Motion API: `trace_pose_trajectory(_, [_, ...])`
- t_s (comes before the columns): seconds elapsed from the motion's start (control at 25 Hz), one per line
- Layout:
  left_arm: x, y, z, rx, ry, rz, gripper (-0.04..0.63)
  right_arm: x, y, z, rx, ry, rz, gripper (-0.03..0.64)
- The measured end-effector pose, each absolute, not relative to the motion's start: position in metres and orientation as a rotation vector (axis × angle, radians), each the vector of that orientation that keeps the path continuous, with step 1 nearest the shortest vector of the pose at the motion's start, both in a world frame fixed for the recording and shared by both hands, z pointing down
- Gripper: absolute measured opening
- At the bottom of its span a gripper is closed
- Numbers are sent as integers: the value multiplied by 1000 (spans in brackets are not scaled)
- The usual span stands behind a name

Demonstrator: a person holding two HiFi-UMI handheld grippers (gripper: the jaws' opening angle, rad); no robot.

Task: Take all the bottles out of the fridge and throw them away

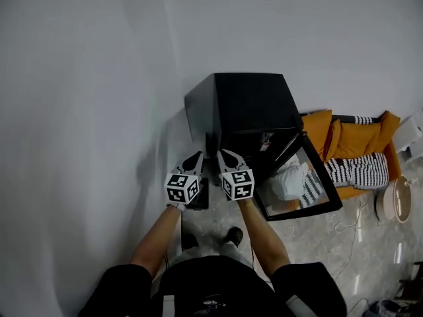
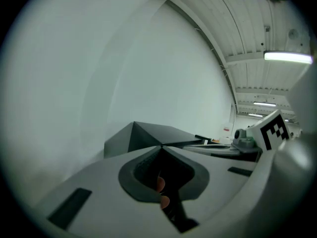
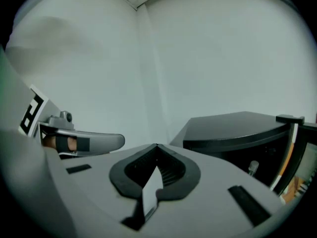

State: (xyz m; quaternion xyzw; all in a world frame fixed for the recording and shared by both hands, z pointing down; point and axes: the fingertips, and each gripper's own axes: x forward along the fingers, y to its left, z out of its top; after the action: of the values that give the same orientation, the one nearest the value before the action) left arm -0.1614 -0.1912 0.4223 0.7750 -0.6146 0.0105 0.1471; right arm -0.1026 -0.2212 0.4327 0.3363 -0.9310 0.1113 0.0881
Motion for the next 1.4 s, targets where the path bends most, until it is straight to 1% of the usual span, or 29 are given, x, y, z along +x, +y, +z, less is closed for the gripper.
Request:
trace_pose_trajectory(0.16, [-141, -201, 416, 2272, -1718, 49, 2, -86, -230, 414, 1052, -2771, 301, 6])
trace_pose_trajectory(0.28, [-120, -213, 410, 2312, -1680, 54, 2, -58, -242, 407, 1115, -2755, 297, 6])
trace_pose_trajectory(0.56, [-53, -239, 402, 2427, -1539, 79, 2, 29, -267, 399, 1327, -2676, 308, 6])
trace_pose_trajectory(0.96, [46, -256, 400, 2577, -1318, 99, 2, 149, -264, 404, 1600, -2522, 326, 6])
trace_pose_trajectory(1.16, [67, -255, 408, 2597, -1270, 126, 2, 177, -258, 413, 1660, -2480, 343, 6])
trace_pose_trajectory(1.4, [75, -259, 427, 2579, -1268, 178, 2, 189, -264, 433, 1655, -2458, 358, 6])
